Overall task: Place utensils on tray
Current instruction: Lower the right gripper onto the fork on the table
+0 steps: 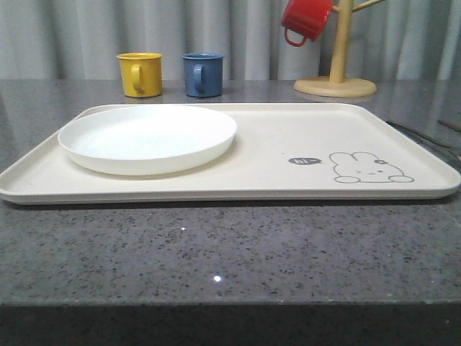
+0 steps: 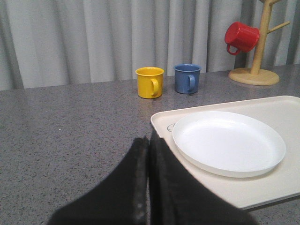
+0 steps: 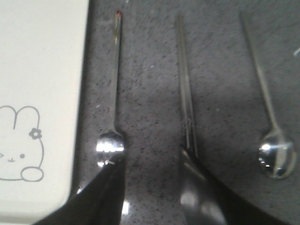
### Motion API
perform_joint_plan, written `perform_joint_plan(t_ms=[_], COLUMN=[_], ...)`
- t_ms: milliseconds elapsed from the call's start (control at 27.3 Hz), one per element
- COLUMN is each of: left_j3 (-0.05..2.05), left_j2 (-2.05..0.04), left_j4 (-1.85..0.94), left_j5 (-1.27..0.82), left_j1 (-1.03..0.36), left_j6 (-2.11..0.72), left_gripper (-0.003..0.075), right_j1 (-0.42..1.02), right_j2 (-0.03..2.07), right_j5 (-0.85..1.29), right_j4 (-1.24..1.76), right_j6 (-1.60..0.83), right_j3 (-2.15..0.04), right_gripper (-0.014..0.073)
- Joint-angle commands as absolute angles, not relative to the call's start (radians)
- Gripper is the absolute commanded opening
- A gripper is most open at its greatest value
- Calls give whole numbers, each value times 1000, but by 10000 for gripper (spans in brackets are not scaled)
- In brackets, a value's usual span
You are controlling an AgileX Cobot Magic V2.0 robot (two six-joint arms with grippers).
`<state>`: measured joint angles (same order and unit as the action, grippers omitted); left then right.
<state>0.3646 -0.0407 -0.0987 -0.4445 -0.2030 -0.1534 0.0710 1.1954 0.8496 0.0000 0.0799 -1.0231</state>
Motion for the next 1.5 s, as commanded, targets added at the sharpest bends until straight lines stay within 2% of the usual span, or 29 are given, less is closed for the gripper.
perform_joint_plan(t_ms=[0, 366, 623, 1063, 1466], left_j3=[386, 386, 386, 386, 386], left_j2=[-52, -52, -52, -52, -52], left_j4=[-112, -112, -112, -112, -112], left_j5=[-368, -368, -368, -368, -368], left_j1=[-203, -203, -203, -203, -203], left_j6=[-141, -141, -141, -141, -141], left_gripper=[-18, -18, -18, -18, -18], right_j1=[90, 91, 91, 91, 103], right_j2=[1308, 1560, 1651, 1662, 1570], right_j5=[902, 899, 881, 895, 1043], right_j4=[30, 66, 66, 67, 64], right_j6=[57, 57, 57, 57, 103], right_j3=[-1143, -1281, -1317, -1319, -1416], right_gripper=[305, 305, 298, 8, -8])
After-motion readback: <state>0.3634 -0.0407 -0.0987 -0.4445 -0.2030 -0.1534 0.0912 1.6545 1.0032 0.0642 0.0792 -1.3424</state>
